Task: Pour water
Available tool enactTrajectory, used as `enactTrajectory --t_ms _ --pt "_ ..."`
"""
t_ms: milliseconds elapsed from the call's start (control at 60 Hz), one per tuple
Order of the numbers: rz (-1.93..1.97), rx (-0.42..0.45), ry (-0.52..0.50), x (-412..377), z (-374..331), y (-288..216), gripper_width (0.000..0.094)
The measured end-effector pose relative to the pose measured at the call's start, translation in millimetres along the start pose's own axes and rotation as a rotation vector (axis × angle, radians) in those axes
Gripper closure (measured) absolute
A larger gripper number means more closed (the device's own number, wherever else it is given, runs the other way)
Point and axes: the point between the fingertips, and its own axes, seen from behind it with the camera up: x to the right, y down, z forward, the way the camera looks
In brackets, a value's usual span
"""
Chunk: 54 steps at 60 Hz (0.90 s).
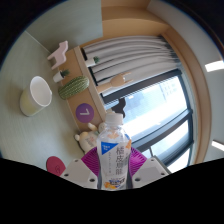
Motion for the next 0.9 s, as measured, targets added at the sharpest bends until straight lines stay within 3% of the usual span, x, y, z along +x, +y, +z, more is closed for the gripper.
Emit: enactTrajectory --t_ms 200,683,900 --pt "-0.398 0.107 -0.002 -43 13 -69 0.0595" --pt "-1.186 0.313 0.055 -106 24 -127 0.0594" --pt "-1.191 0.305 0.065 -105 27 -127 0.0596"
